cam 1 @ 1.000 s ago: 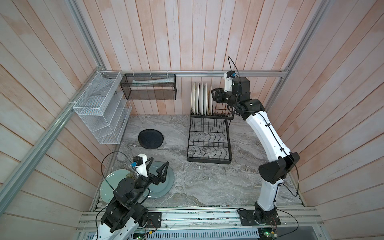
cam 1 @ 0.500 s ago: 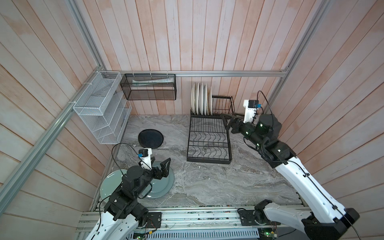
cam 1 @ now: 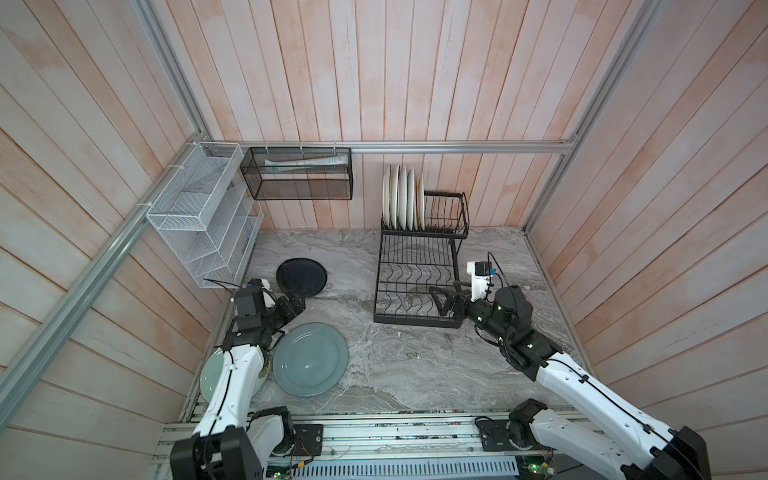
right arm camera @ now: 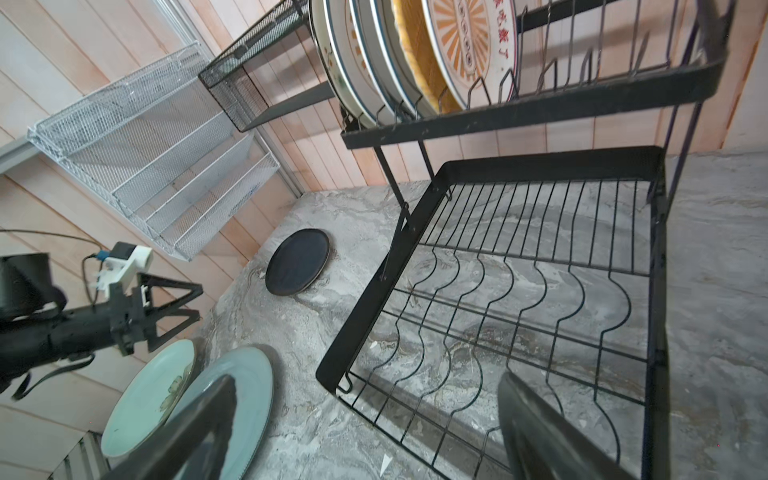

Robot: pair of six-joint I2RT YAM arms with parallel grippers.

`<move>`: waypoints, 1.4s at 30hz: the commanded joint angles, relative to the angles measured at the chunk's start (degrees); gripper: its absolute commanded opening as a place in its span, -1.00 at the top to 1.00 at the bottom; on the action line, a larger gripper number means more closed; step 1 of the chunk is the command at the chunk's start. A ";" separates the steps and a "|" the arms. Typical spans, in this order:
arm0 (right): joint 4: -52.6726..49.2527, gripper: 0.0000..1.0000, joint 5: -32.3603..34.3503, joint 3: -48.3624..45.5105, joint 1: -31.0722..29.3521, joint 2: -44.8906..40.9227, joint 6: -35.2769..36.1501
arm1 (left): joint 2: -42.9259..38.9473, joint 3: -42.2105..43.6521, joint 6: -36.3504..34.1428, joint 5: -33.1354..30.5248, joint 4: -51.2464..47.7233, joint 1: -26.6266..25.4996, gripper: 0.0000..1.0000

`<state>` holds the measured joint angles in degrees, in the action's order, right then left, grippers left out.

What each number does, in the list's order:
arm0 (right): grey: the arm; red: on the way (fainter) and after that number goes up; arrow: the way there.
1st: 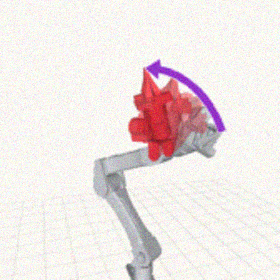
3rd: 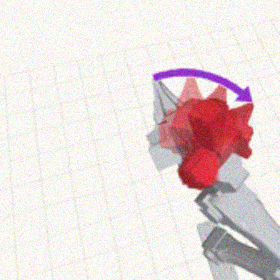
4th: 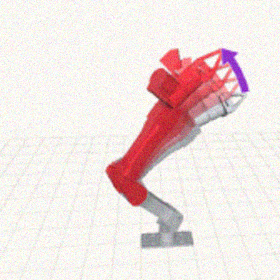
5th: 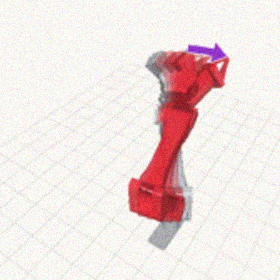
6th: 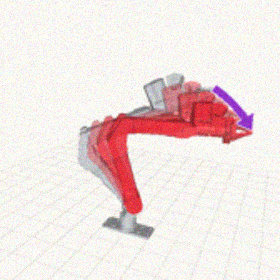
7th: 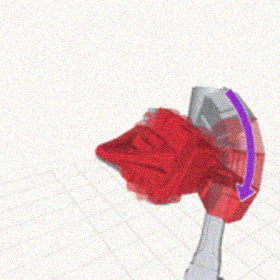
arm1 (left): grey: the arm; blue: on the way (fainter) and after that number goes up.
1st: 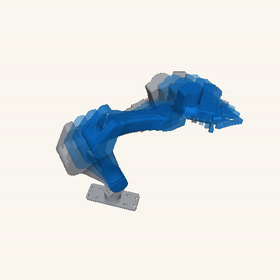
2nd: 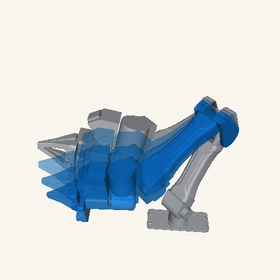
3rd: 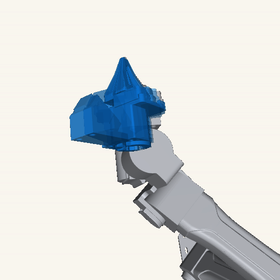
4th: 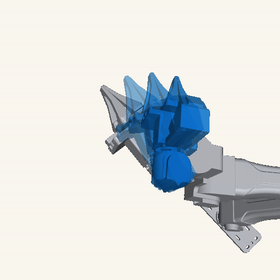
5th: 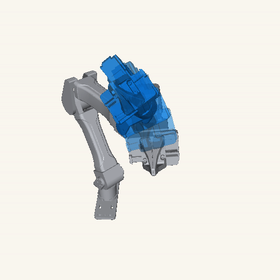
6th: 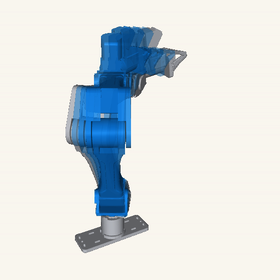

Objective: Load the plates into the dish rack
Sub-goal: 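Grip the rim of the dark blue plate with the left gripper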

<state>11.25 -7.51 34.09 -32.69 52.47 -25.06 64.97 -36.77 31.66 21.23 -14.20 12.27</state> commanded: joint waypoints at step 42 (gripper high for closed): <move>15.19 -0.95 -3.13 -8.37 -1.85 0.92 1.49 | 58.64 -39.51 -12.74 13.94 -6.10 8.74 0.06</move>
<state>24.51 -9.43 26.85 -34.15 53.63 -23.77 119.42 -74.54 20.71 35.90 -11.03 20.29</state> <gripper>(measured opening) 0.978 0.484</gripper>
